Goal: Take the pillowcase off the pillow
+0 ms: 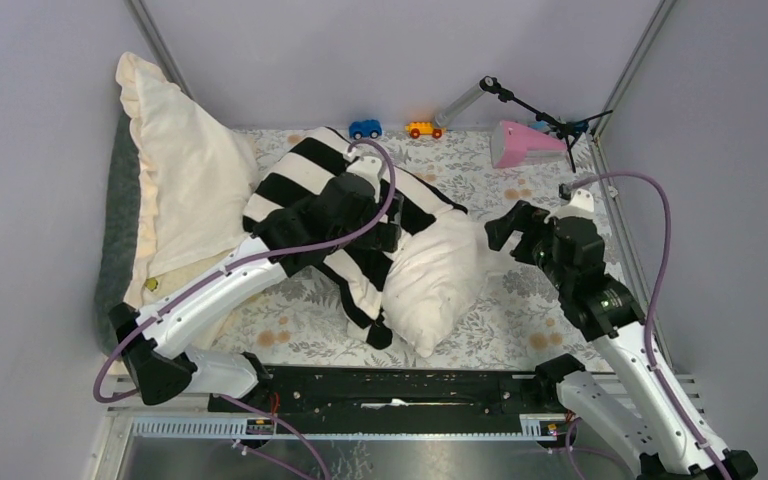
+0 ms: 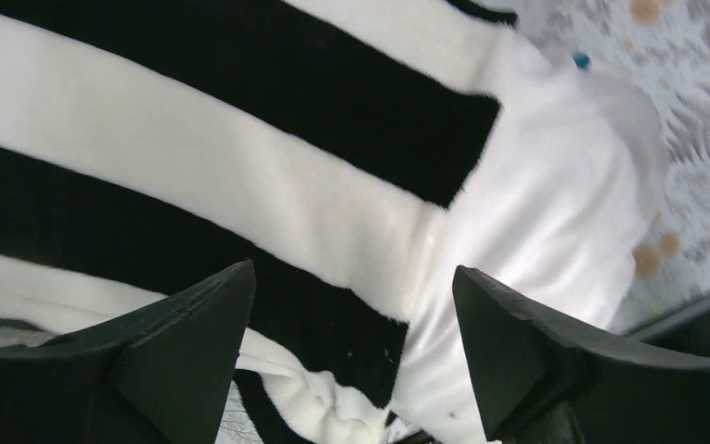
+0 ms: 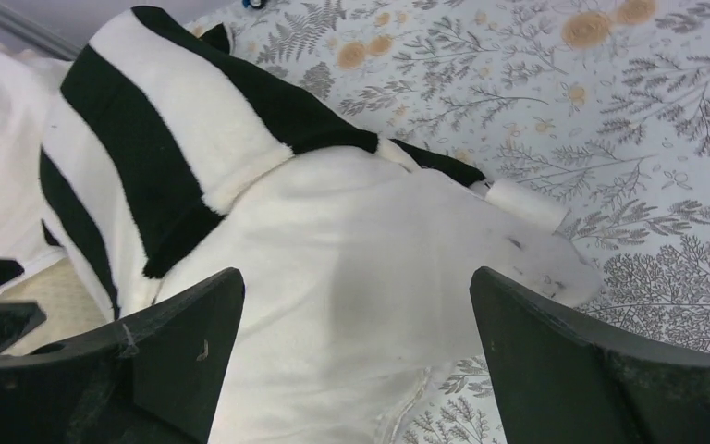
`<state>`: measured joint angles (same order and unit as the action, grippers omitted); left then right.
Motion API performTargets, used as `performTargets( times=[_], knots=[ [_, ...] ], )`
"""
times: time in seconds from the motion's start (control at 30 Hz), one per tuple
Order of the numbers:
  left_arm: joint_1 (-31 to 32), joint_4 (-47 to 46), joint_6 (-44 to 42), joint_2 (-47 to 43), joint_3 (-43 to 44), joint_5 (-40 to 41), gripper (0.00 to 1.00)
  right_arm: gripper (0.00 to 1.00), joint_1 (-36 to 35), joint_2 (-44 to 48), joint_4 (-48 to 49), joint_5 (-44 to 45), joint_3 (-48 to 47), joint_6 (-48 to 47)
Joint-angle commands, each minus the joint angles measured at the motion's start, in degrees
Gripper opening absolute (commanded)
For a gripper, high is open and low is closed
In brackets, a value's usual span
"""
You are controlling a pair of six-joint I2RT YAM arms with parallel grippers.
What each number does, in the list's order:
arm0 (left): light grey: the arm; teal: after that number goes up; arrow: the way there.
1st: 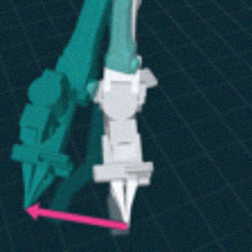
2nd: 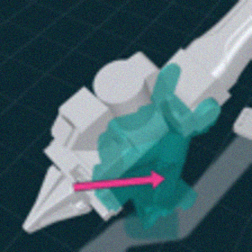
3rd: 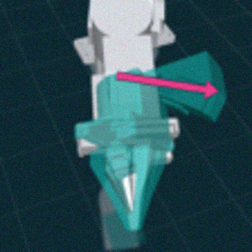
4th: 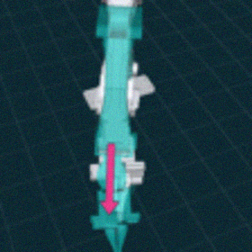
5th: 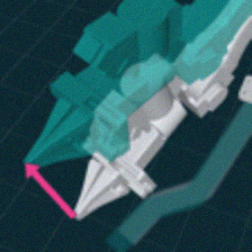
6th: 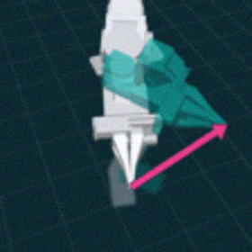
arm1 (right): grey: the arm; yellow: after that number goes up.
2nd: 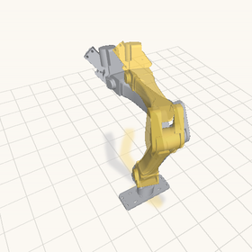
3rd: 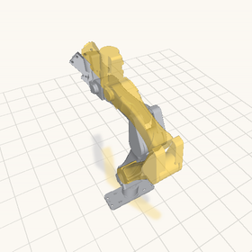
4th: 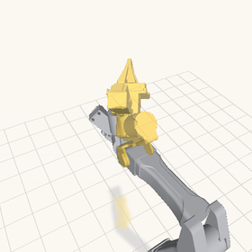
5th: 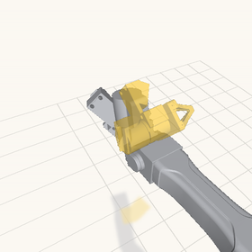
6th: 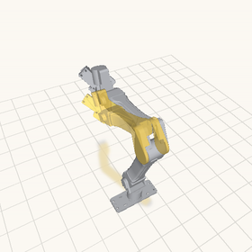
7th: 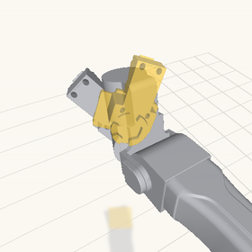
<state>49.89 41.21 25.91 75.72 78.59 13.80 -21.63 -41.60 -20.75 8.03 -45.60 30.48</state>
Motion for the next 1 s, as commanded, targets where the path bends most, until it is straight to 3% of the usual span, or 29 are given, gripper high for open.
performTargets(
  times=[0.0, 0.17, 0.3, 0.4, 0.6, 0.8, 0.87, 0.9, 0.97],
  knots=[
    [0.0, 2.1, -1.8, -2.0, 4.6, 13.1, 0.88, 1.00, 0.1, -4.6, -4.5, -7.2, -6.0, -3.9],
    [0.0, 2.4, -2.4, 0.8, 5.0, 9.7, 0.88, 1.00, -2.4, -10.6, -3.3, -16.5, -8.7, -3.6],
    [0.0, -1.4, -4.2, 3.1, 3.3, 1.2, 0.87, 1.00, -16.5, -15.4, -4.4, -5.0, -11.4, -6.2],
    [0.0, -2.5, -4.6, 4.8, 2.4, -1.3, 0.84, 1.00, -22.7, -19.3, -5.8, -0.9, -13.4, -7.2],
    [-0.2, -5.2, -3.4, 7.3, -1.0, -2.4, 0.78, 1.00, -24.3, -20.2, -5.1, 1.6, -9.4, -6.7],
    [-2.1, -5.3, 0.4, 8.4, -4.6, 2.0, 0.61, 0.97, -24.3, -17.1, -2.4, 4.7, -1.7, -5.9],
    [-2.6, -5.0, 1.0, 8.2, -5.6, 4.2, 0.57, 0.87, -24.4, -16.8, -1.3, 4.9, 0.8, -5.4],
    [-3.1, -4.3, 1.5, 8.1, -5.9, 6.1, 0.55, 0.77, -24.3, -16.8, -0.8, 5.0, 1.8, -5.2],
    [-5.9, -2.1, 3.5, 8.1, -6.6, 10.5, 0.47, 0.43, -24.3, -16.9, -0.5, 7.8, 3.1, -3.8]
  ],
)
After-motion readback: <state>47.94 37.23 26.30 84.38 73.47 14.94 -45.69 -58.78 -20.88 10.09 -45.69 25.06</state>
